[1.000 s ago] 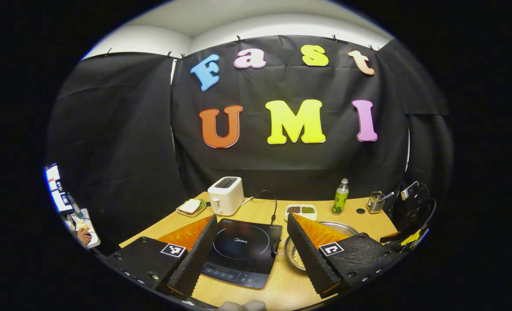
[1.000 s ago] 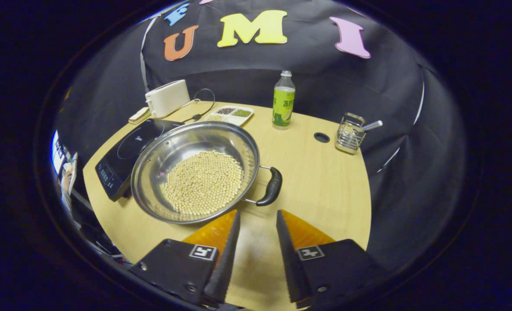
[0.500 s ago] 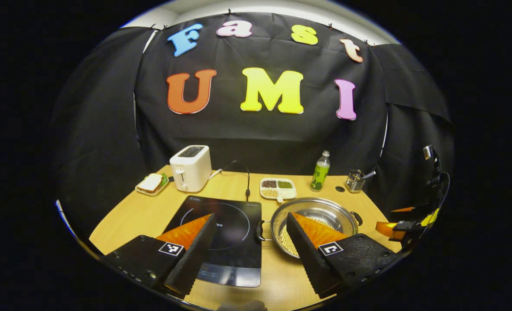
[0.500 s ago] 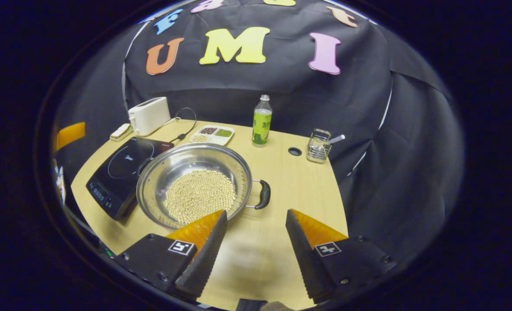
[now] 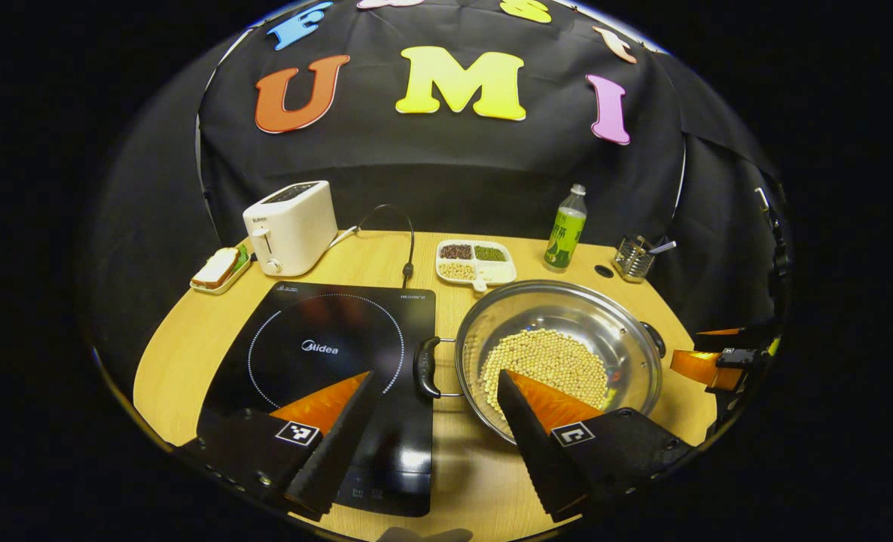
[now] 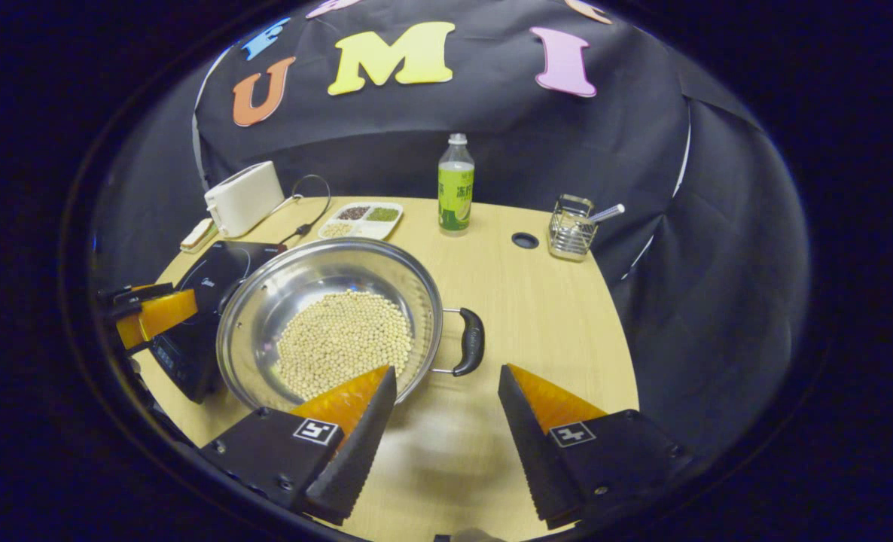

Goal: First push the handle of the pot to place it horizontally, then grasp the pot with both hands and set it on the induction cooktop.

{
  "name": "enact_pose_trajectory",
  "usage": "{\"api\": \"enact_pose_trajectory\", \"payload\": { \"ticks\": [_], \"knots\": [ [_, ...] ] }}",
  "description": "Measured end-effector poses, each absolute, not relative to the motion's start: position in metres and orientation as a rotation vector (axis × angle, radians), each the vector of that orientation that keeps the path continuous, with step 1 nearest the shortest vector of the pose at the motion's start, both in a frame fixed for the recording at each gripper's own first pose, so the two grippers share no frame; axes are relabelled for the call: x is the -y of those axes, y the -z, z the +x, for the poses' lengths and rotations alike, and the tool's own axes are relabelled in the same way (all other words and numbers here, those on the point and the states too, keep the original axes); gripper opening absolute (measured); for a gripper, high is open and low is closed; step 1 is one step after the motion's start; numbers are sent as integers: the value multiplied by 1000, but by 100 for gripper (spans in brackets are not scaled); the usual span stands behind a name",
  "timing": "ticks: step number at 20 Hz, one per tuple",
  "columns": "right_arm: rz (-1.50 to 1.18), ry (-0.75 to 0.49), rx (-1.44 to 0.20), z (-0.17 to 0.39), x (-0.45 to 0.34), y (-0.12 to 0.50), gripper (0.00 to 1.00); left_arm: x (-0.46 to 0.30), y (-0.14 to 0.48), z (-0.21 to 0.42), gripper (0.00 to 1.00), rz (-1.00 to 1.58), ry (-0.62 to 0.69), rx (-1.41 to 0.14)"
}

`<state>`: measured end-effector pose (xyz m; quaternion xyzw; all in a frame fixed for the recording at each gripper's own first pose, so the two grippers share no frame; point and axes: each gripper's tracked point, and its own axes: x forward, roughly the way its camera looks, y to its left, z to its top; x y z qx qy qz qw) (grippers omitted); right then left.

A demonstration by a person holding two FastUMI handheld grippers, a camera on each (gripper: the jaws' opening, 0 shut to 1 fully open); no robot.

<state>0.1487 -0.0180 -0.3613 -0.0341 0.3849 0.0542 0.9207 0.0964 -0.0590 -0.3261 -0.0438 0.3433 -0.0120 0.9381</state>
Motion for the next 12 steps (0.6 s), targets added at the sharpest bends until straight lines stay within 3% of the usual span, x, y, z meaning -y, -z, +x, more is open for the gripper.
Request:
{"api": "enact_pose_trajectory", "payload": {
  "ticks": [3,4,9,10,12],
  "knots": [
    [-70,-133,-828,167,19,377,90,62,349,115,100,-77,11,-744],
    [-69,-143,-836,173,18,380,87,62,357,118,96,-76,9,-760],
    [-86,-166,-871,194,14,397,87,68,383,128,96,-68,4,-833],
    [-79,-175,-885,196,12,400,87,68,384,129,100,-66,1,-836],
    [-69,-185,-910,198,10,406,87,68,385,133,96,-53,-3,-832]
  ]
}}
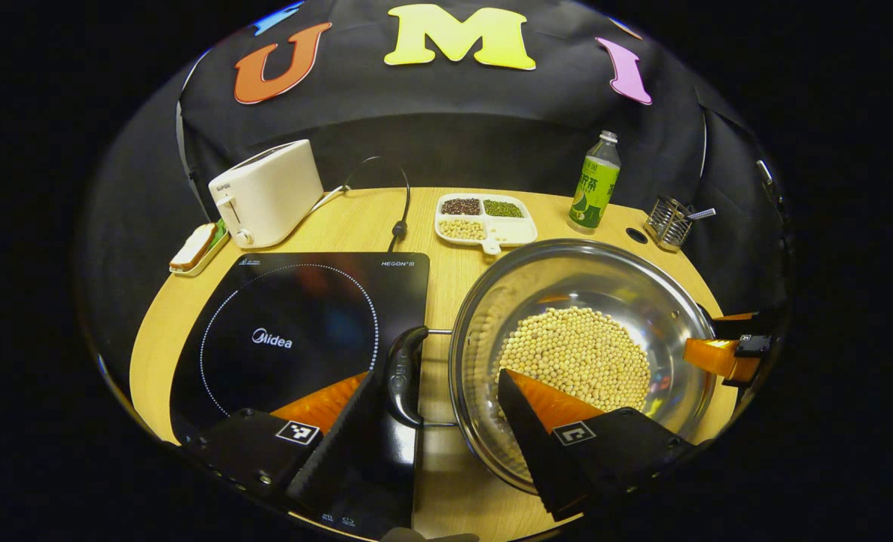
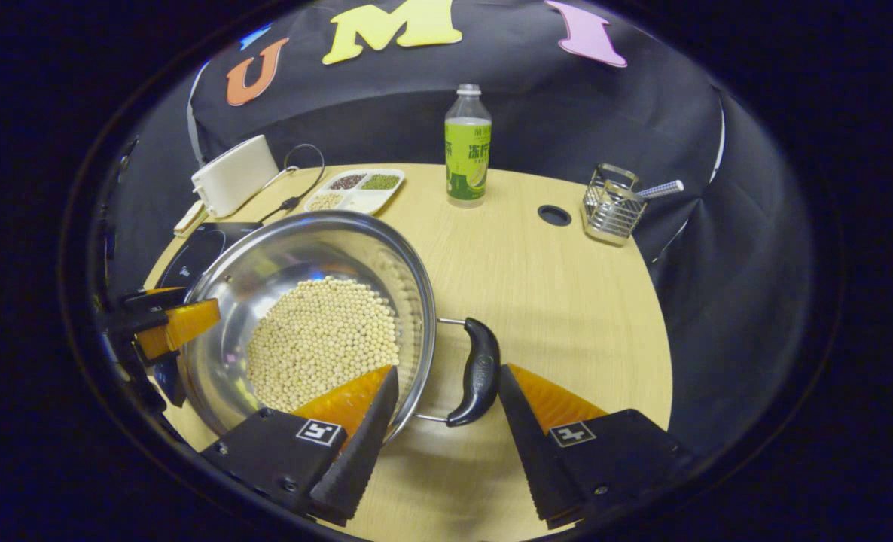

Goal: First push the handle of the pot to place it horizontally, then grasp the pot with both hands and set it on the induction cooktop.

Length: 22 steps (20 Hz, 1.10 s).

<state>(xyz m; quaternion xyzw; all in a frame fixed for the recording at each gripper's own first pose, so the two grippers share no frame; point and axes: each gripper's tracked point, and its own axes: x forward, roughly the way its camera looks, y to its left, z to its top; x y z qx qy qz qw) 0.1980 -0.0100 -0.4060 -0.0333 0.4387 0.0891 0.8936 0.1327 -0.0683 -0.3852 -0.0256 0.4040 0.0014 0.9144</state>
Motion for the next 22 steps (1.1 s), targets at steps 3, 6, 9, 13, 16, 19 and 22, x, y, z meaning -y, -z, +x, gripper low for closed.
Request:
{"api": "enact_pose_trajectory", "payload": {
  "ticks": [3,6,9,13,16,19,22],
  "knots": [
    [-62,-185,-927,202,8,411,79,70,386,136,96,-42,-14,-832],
    [-53,-174,-944,204,9,411,77,72,386,139,96,-43,-18,-834],
    [-36,-153,-964,206,7,415,72,62,389,138,93,-23,-59,-847],
    [-38,-134,-980,206,7,416,68,58,389,138,69,-33,-67,-858],
    [-32,-125,-991,206,7,415,67,58,391,138,54,-32,-70,-862],
    [-7,-105,-1002,207,7,416,63,59,386,136,62,-31,-63,-856],
    [15,-93,-1006,204,5,415,54,58,388,136,57,-29,-55,-860]
  ]
}}
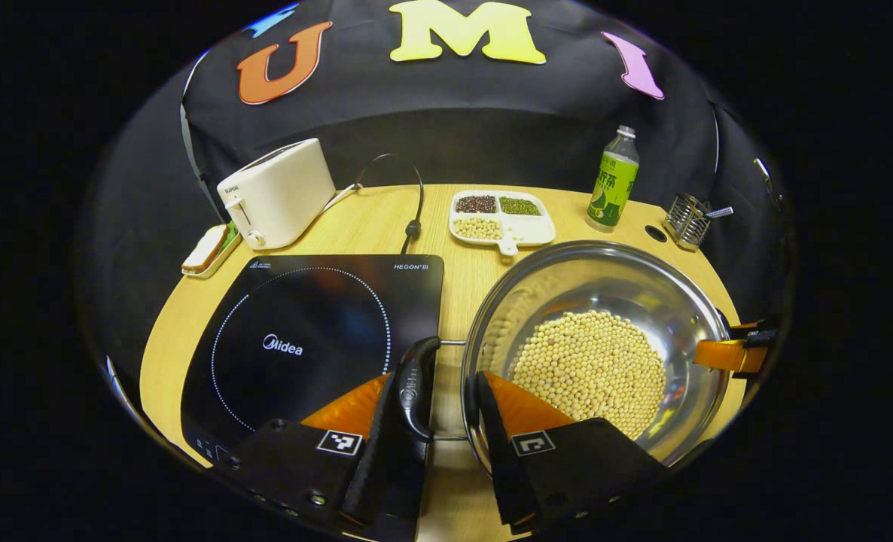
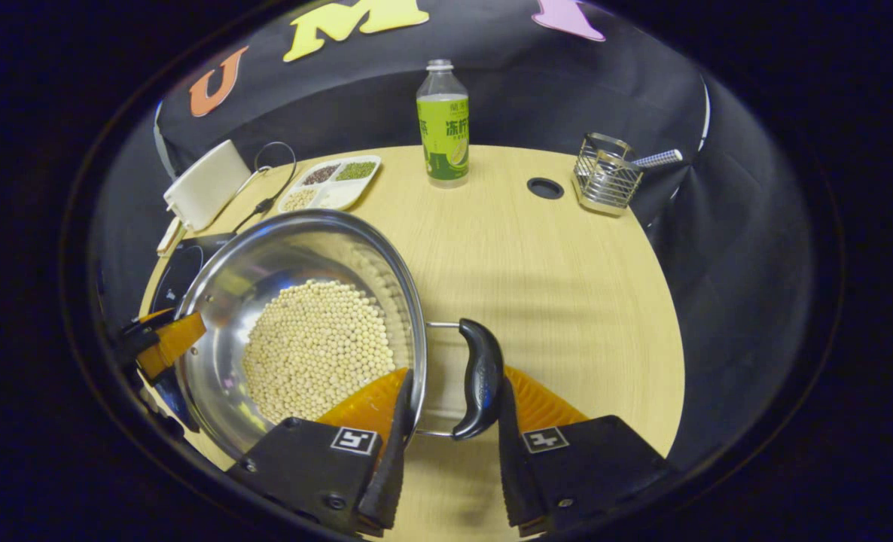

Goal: First push the handle of the pot to place it horizontally, then grasp the pot with both hands and set it on the induction cooktop.

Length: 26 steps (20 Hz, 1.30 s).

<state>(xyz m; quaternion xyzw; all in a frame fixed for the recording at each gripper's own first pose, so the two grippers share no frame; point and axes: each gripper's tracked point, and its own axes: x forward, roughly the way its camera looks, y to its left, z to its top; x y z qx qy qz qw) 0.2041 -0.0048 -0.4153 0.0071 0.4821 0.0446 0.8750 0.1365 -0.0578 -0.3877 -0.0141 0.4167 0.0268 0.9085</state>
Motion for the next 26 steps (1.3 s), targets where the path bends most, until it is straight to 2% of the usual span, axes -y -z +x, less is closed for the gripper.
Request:
{"api": "enact_pose_trajectory", "payload": {
  "ticks": [2,17,26],
  "knots": [
    [26,-89,-1010,201,4,415,51,56,386,136,57,-13,-49,-858],
    [67,-51,-958,182,-11,369,51,40,341,137,57,21,7,-805],
    [81,-52,-918,172,-60,336,51,-6,309,132,57,30,0,-766]
  ]
}}
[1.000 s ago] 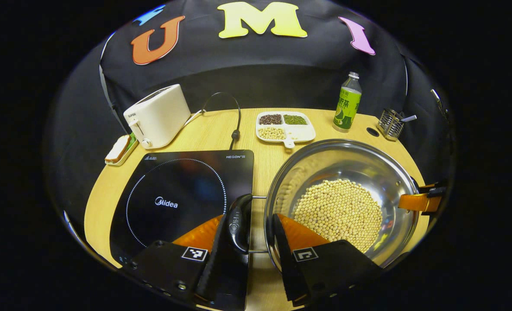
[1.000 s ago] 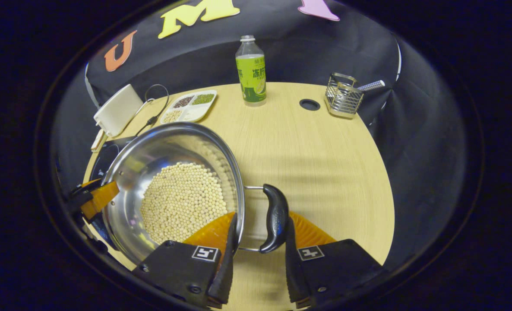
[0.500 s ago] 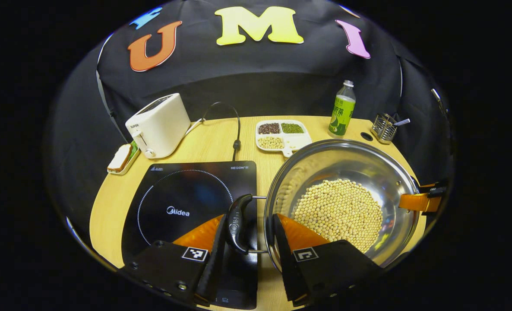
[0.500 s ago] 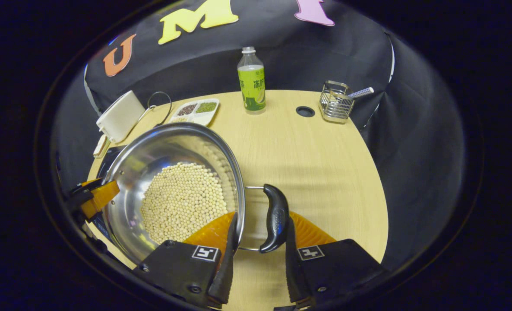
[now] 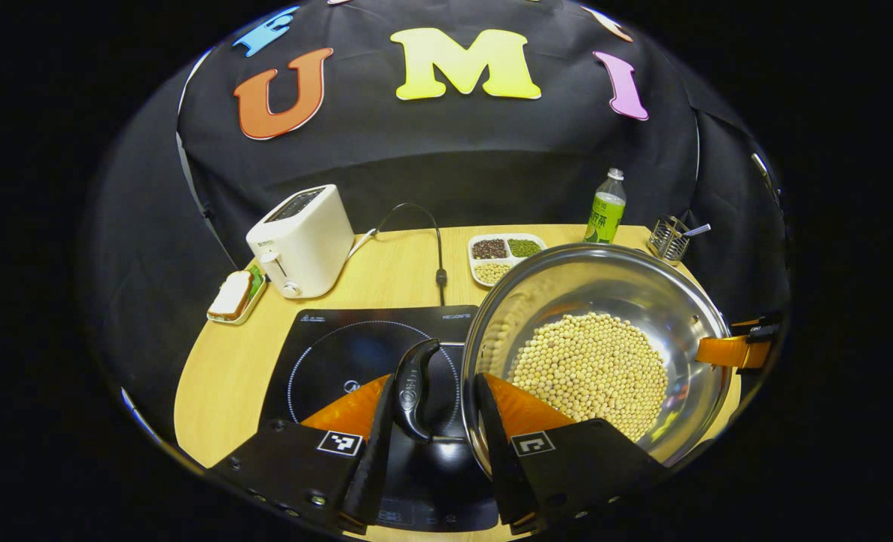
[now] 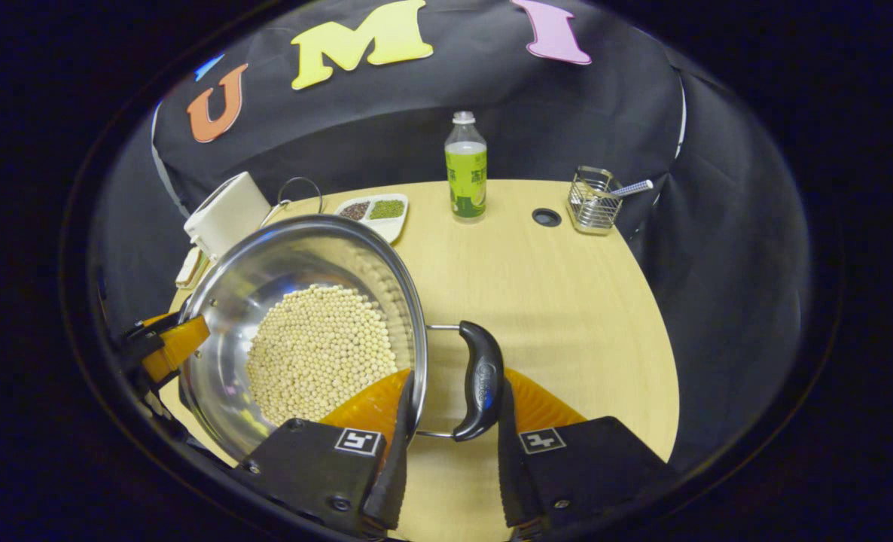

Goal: First push the handle of the pot to place it horizontally, then grasp the pot with both hands and set it on the induction cooktop.

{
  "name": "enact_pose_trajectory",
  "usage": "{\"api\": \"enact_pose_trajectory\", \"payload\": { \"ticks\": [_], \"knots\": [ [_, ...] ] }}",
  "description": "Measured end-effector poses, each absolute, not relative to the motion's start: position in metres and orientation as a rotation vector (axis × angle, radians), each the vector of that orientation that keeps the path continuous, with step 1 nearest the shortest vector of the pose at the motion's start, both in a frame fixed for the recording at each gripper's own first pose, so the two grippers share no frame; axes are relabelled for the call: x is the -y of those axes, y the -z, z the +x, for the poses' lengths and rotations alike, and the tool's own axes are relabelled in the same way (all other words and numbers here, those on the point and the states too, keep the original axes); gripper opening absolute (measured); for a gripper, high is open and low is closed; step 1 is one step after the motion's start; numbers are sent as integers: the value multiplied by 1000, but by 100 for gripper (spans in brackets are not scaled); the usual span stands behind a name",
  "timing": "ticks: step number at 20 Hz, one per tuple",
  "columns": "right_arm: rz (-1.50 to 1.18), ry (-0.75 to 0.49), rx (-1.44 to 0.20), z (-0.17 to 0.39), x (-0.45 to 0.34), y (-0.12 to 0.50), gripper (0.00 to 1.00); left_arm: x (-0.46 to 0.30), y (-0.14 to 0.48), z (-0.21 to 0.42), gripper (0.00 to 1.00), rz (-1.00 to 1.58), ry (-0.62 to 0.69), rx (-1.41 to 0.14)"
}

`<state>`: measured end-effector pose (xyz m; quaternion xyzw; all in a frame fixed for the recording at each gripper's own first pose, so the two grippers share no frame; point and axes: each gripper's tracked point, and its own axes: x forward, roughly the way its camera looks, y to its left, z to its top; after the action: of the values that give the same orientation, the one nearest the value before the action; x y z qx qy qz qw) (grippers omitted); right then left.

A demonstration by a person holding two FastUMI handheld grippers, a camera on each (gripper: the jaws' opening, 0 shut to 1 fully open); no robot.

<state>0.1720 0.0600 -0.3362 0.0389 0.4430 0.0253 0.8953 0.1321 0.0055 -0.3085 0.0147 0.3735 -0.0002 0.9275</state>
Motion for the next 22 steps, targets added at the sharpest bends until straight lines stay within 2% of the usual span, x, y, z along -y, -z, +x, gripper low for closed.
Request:
{"api": "enact_pose_trajectory", "payload": {
  "ticks": [9,22],
  "knots": [
    [87,-81,-924,165,-135,327,51,-79,300,118,57,33,-43,-766],
    [105,-114,-977,173,-244,348,50,-180,314,118,57,69,-96,-815]
  ]
}}
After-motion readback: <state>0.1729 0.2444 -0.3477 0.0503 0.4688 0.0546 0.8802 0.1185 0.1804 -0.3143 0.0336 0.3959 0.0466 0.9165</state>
